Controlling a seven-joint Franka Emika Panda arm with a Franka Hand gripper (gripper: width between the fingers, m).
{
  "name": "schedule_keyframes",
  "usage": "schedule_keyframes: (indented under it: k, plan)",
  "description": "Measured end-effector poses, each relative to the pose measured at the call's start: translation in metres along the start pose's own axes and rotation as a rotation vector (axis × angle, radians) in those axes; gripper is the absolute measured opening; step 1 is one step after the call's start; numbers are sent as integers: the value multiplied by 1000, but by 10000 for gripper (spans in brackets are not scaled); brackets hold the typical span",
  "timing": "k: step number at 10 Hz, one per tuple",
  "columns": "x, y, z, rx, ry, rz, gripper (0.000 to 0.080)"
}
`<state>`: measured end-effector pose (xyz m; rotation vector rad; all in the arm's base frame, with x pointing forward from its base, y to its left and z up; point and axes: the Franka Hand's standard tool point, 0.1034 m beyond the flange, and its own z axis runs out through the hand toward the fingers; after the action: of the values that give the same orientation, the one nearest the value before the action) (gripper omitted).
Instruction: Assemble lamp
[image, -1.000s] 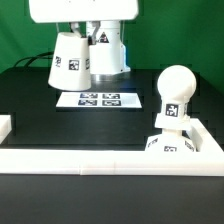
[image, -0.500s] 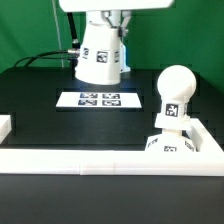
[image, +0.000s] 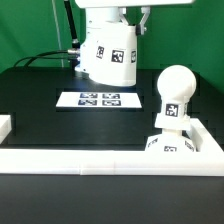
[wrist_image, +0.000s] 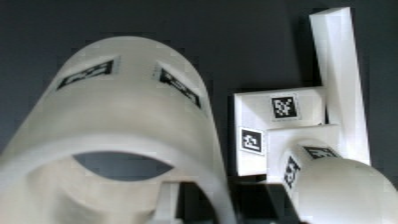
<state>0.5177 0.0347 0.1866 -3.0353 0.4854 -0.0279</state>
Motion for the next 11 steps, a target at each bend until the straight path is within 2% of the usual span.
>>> schedule_keyframes:
  k: [4,6,11]
  plan:
    - [-1,-3,0,-1,-5,2,45]
    - [2,-26,-12,12,-11,5,45]
    - [16,-73,-49,30,-13,25,45]
